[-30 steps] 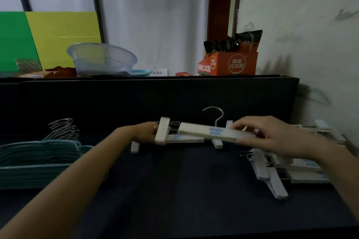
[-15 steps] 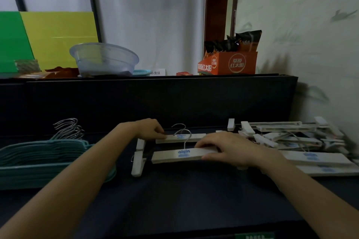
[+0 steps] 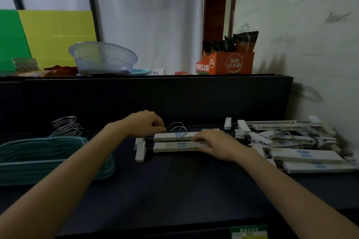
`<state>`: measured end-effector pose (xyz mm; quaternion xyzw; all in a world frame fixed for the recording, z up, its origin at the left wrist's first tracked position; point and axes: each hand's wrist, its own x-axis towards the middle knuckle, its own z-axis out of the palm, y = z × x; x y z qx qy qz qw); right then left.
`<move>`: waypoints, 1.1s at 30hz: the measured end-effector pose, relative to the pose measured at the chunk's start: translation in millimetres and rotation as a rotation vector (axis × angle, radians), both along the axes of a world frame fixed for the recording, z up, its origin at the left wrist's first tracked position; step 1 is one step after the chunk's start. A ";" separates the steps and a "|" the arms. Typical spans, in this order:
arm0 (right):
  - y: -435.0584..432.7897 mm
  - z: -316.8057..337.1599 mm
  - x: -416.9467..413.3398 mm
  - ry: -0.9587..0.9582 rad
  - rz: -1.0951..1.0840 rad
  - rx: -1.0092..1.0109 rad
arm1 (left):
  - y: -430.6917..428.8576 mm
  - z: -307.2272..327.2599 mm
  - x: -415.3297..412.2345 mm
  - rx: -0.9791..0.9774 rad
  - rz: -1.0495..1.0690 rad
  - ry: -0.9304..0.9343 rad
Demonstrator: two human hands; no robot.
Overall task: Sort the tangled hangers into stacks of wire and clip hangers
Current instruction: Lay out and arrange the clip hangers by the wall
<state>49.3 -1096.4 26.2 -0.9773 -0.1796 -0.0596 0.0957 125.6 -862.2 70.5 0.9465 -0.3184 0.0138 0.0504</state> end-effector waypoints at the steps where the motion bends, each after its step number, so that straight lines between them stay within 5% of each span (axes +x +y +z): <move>1: 0.1 -0.3 0.4 -0.010 -0.009 -0.009 | -2.4 0.2 -1.6 -0.005 -0.011 0.004; 7: 0.5 1.5 -12.5 -0.107 -0.026 -0.073 | -25.4 0.9 -7.1 -0.017 -0.039 -0.037; 15: -84.4 42.7 -73.2 -0.193 -0.104 0.231 | -103.8 -4.0 -22.5 -0.220 -0.143 -0.167; 24: -216.5 44.2 -86.2 -0.168 -0.415 0.238 | -214.9 0.3 -9.9 -0.228 -0.220 -0.060; 33: -252.7 47.1 -68.8 -0.159 -0.370 0.239 | -279.9 0.0 30.6 -0.076 -0.204 0.220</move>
